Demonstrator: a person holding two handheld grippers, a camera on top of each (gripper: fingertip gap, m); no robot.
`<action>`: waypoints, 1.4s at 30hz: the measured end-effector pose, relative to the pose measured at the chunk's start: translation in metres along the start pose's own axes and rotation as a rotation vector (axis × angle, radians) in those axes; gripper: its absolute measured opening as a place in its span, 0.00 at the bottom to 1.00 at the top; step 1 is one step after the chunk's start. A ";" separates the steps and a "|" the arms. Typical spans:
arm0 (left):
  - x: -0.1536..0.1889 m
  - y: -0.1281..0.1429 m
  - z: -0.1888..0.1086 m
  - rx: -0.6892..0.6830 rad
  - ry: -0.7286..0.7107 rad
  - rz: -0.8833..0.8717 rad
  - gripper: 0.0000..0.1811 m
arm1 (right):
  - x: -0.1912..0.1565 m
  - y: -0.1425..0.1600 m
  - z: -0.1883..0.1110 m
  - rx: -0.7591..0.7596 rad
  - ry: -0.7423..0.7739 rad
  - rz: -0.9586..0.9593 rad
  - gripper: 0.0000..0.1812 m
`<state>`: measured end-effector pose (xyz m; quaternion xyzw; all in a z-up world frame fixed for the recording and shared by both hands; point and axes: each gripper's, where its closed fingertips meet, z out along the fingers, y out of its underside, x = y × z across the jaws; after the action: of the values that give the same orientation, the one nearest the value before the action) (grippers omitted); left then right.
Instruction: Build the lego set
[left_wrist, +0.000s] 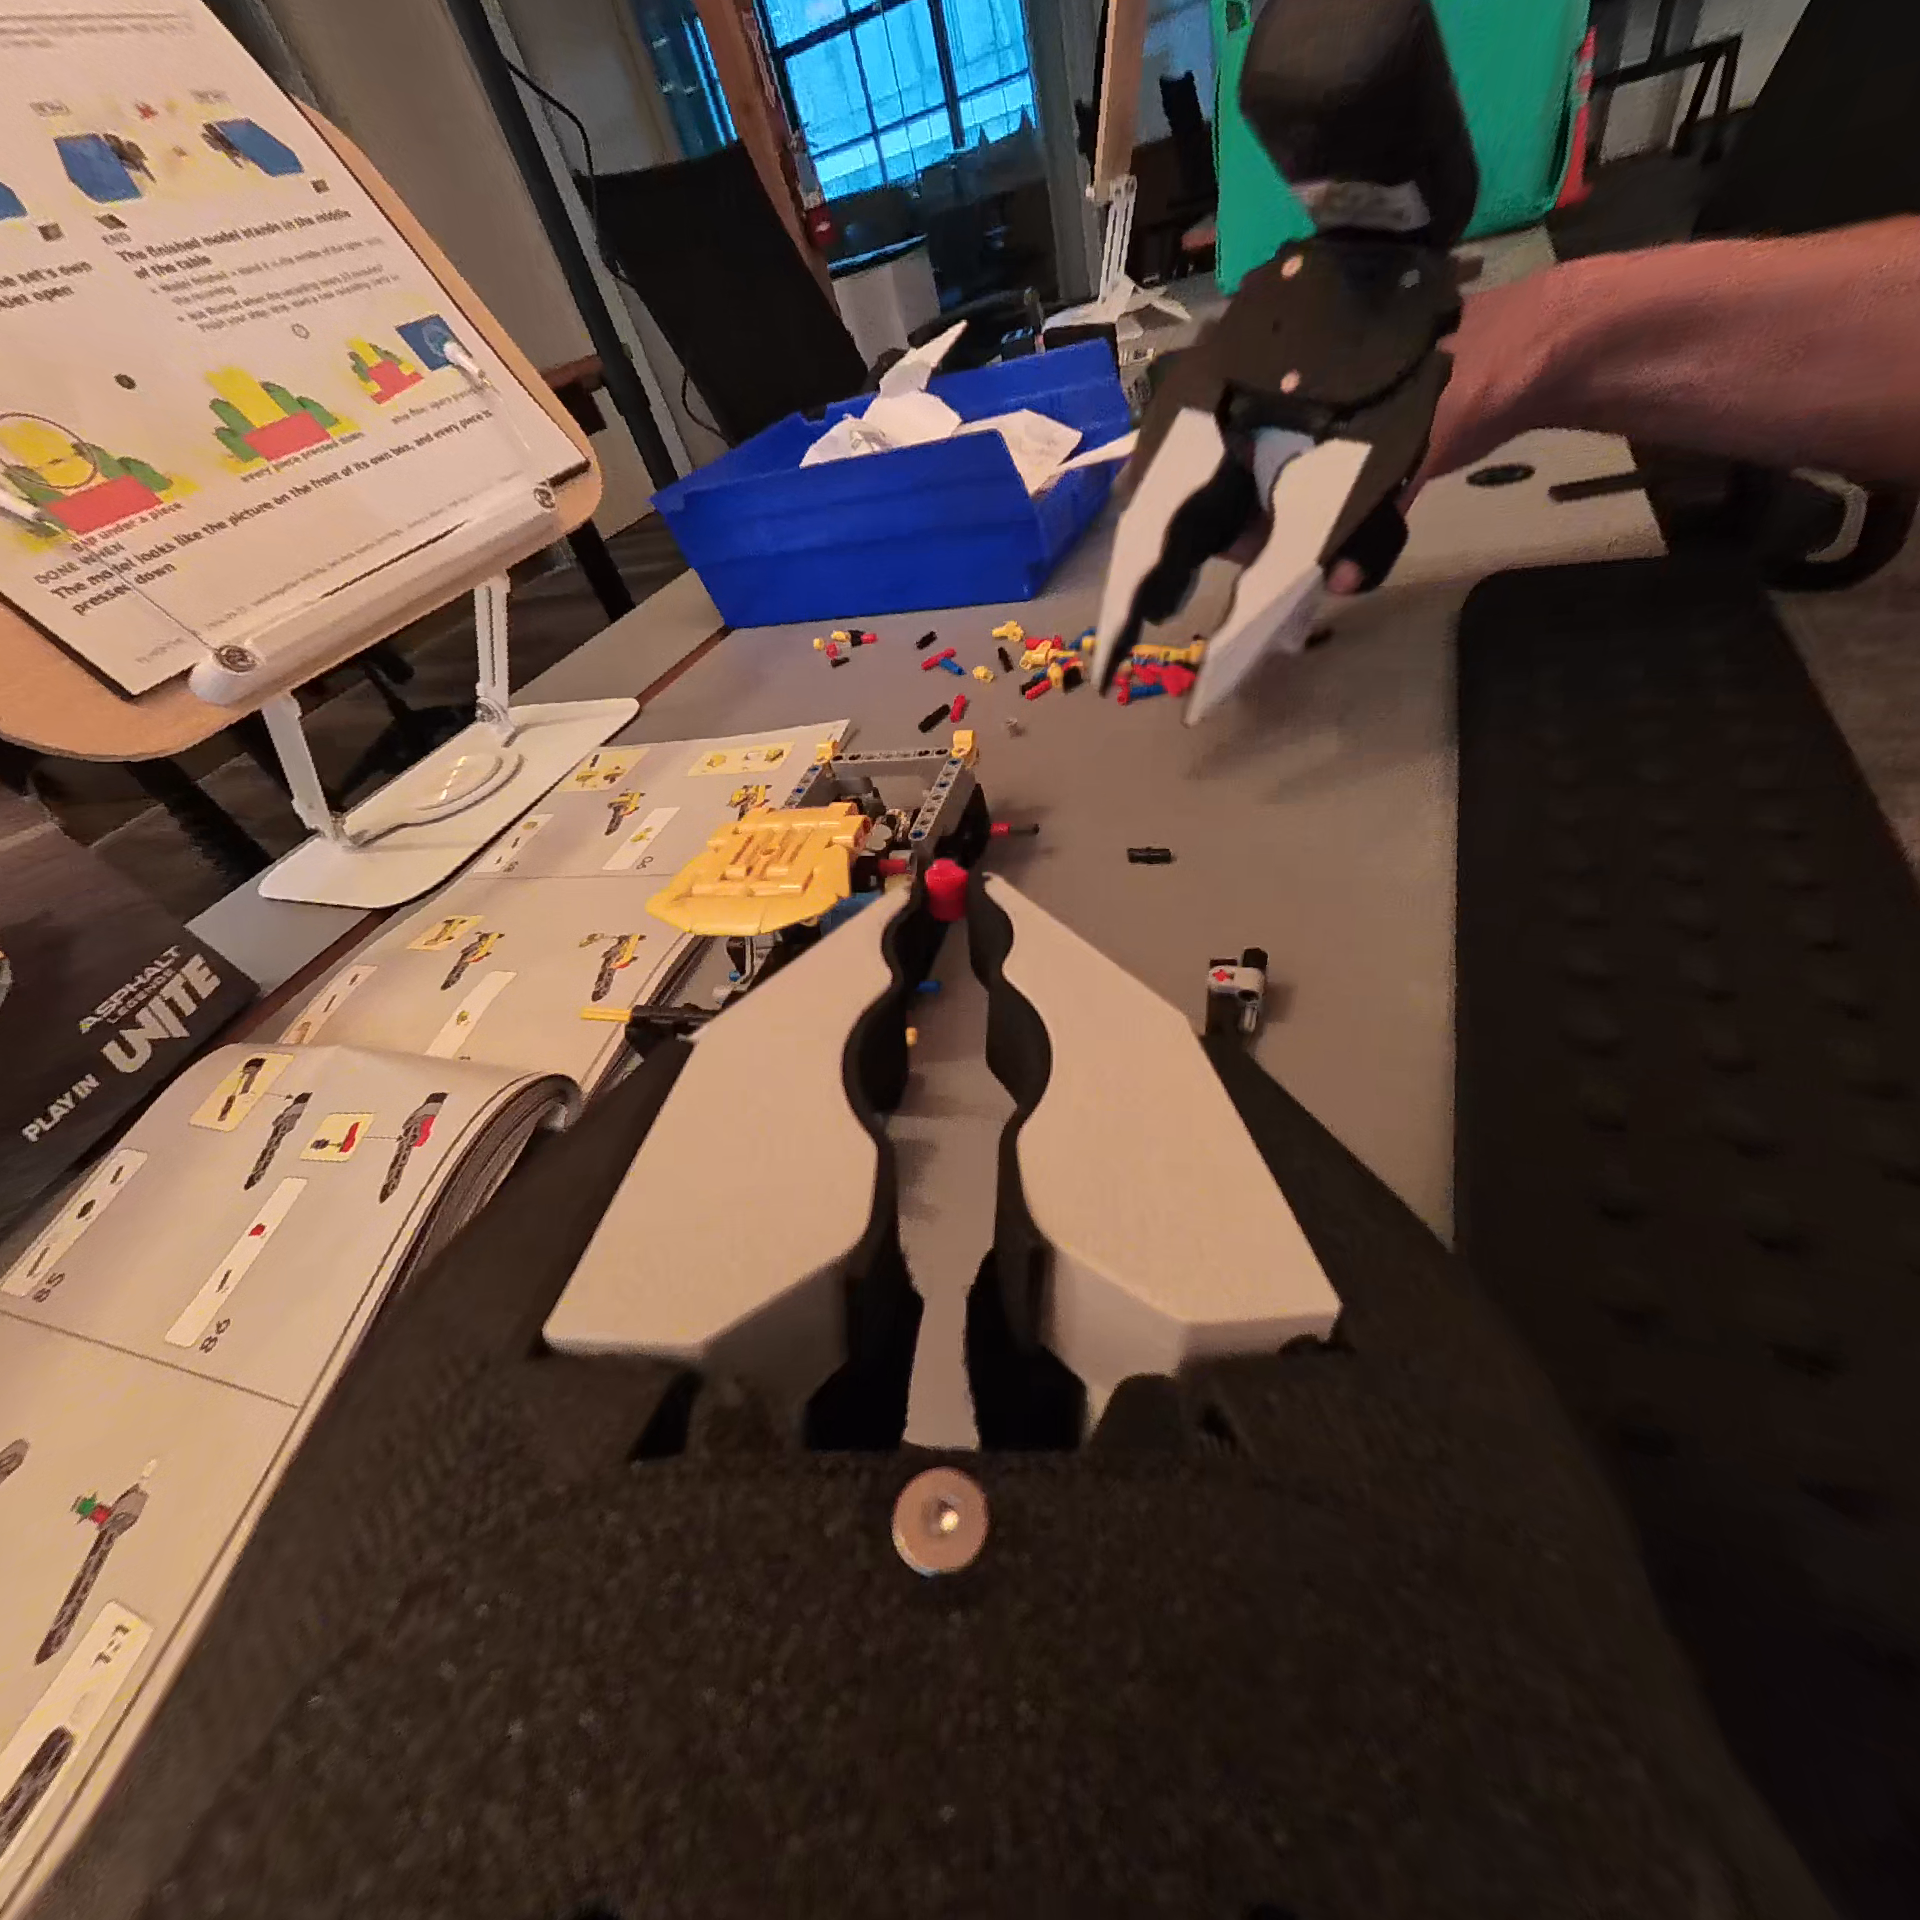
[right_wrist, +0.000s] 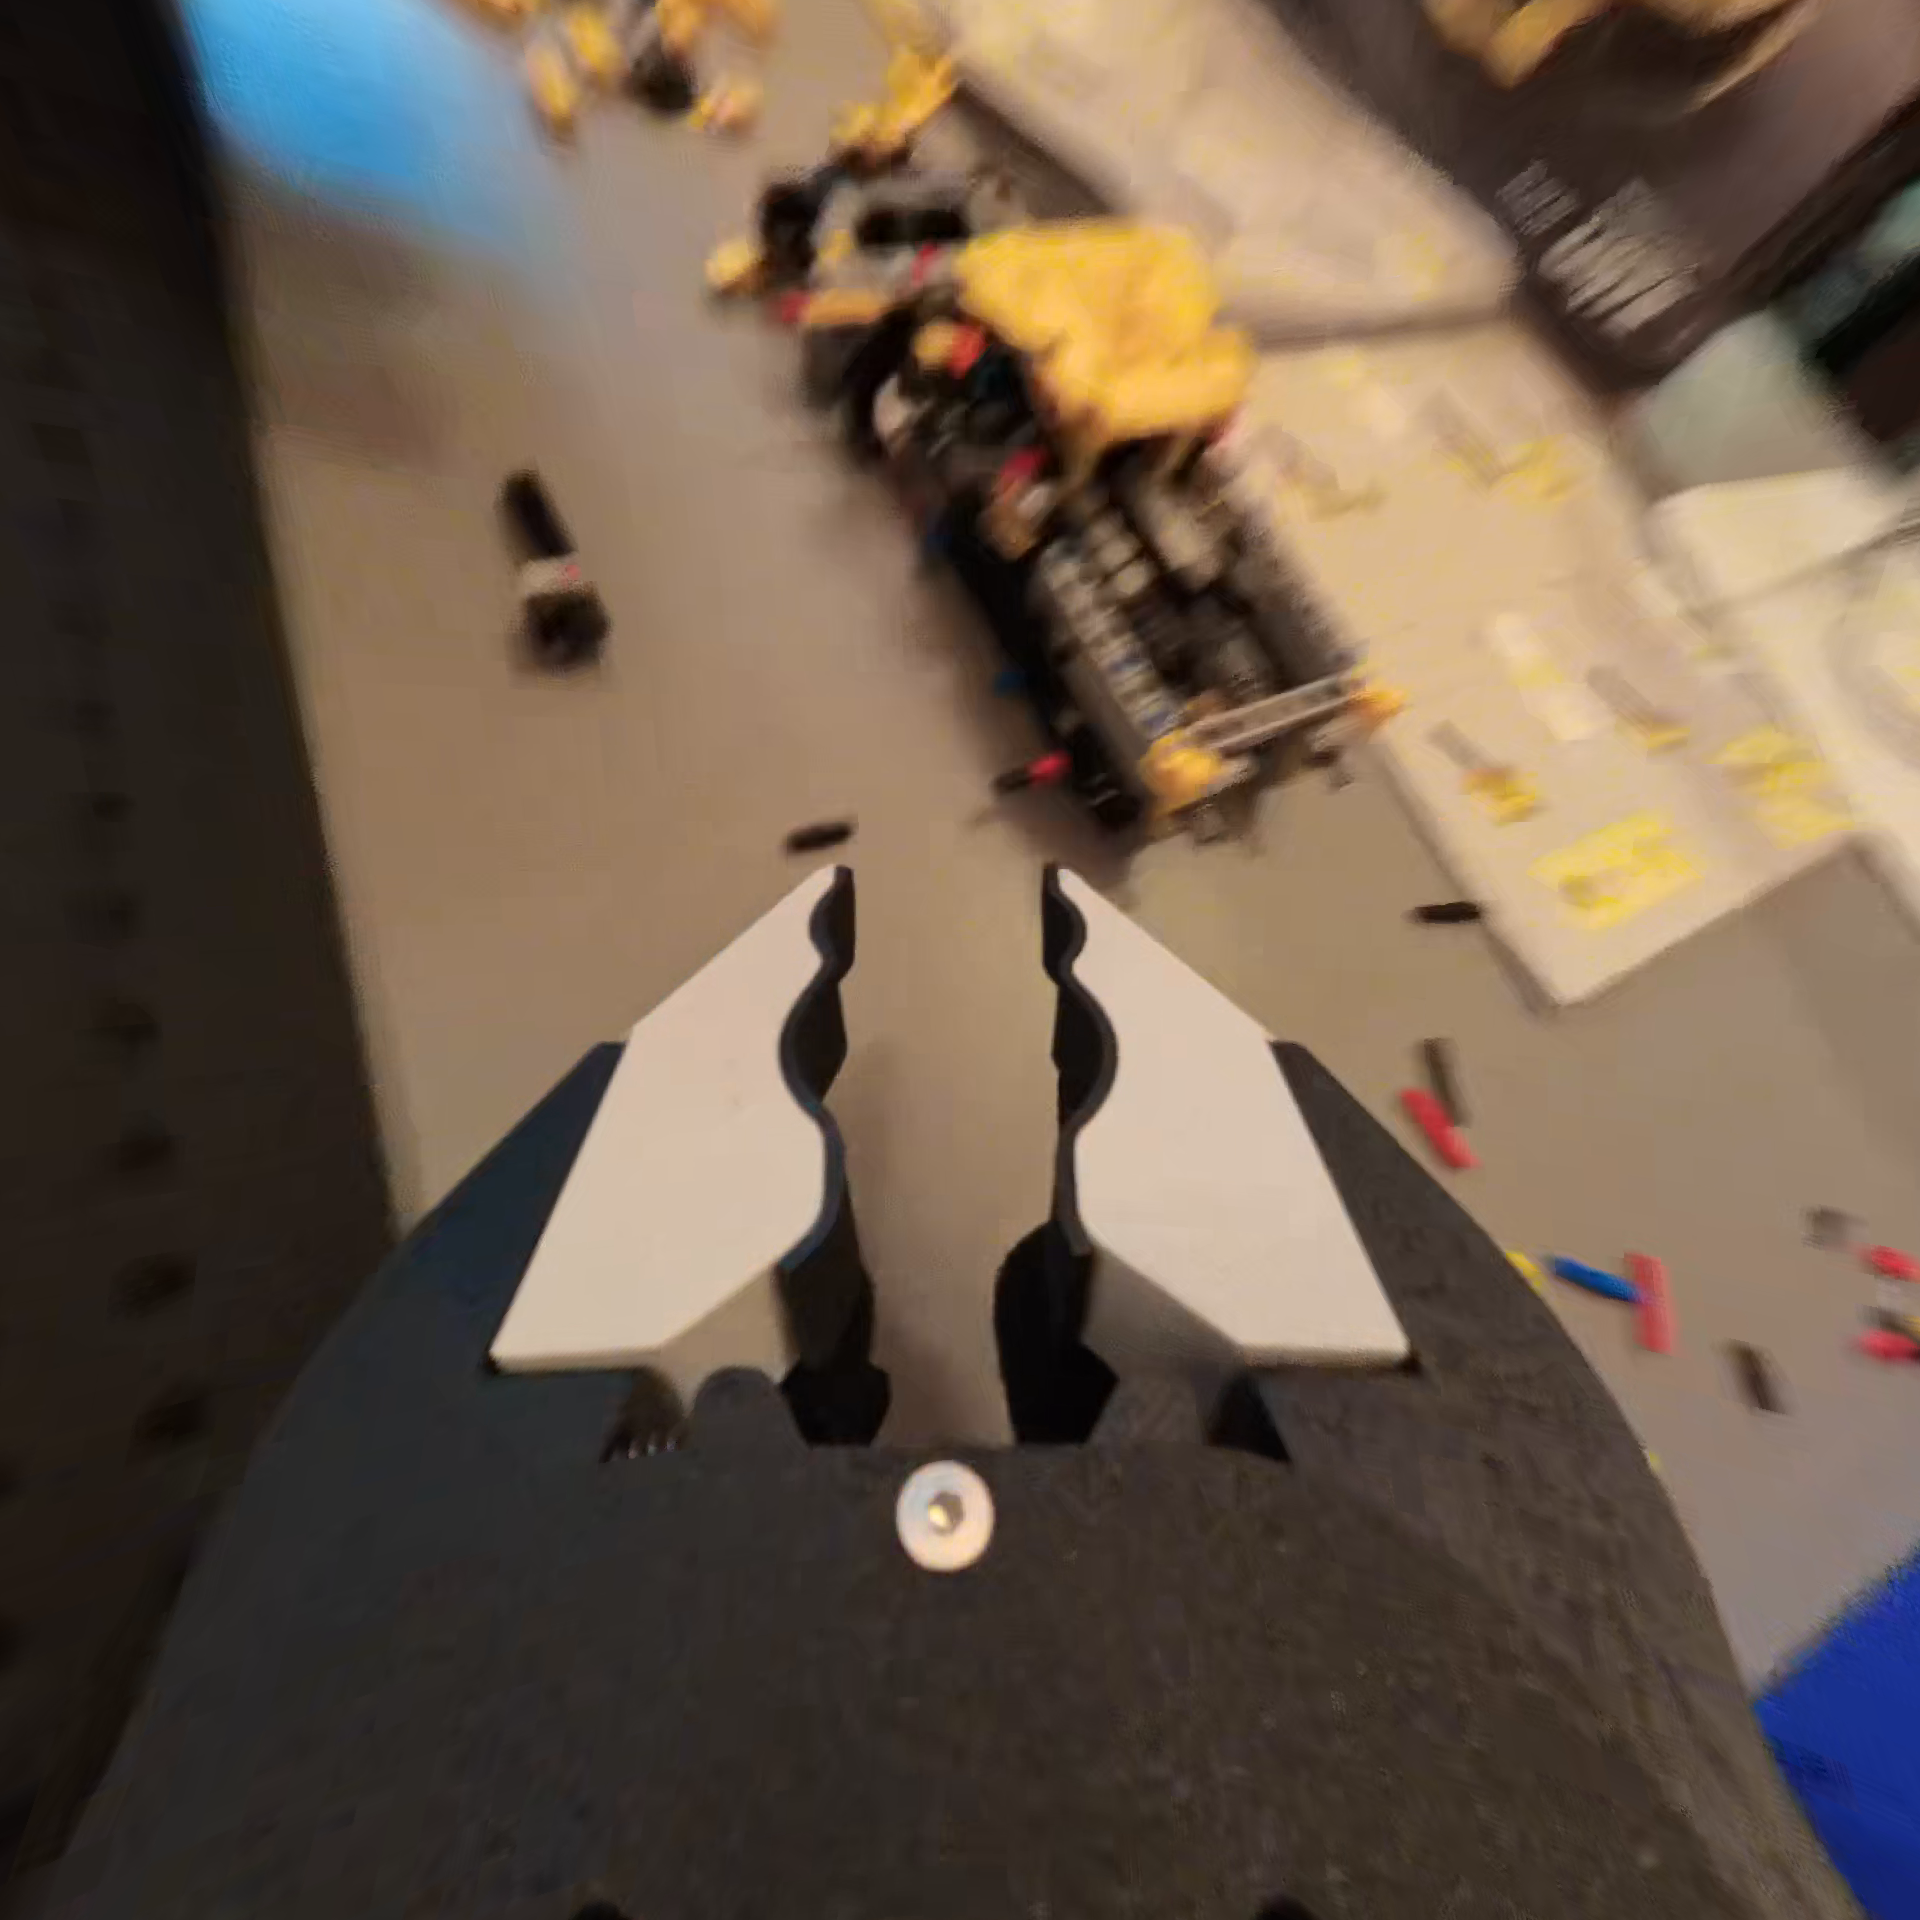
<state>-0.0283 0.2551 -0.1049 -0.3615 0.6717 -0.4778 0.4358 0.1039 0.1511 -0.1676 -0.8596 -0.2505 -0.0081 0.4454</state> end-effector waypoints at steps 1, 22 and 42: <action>0.000 0.001 0.001 -0.004 0.000 0.004 0.04 | -0.013 0.008 0.005 -0.023 -0.099 0.027 0.19; 0.003 0.009 0.004 -0.042 0.014 0.002 0.04 | -0.027 0.013 0.049 -0.177 0.210 0.254 0.00; 0.003 0.015 0.006 -0.066 0.006 0.033 0.04 | -0.028 0.007 0.055 -0.109 -0.331 -0.092 0.02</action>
<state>-0.0244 0.2544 -0.1211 -0.3630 0.6942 -0.4493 0.4294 0.0707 0.1783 -0.2130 -0.8597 -0.3584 0.0996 0.3501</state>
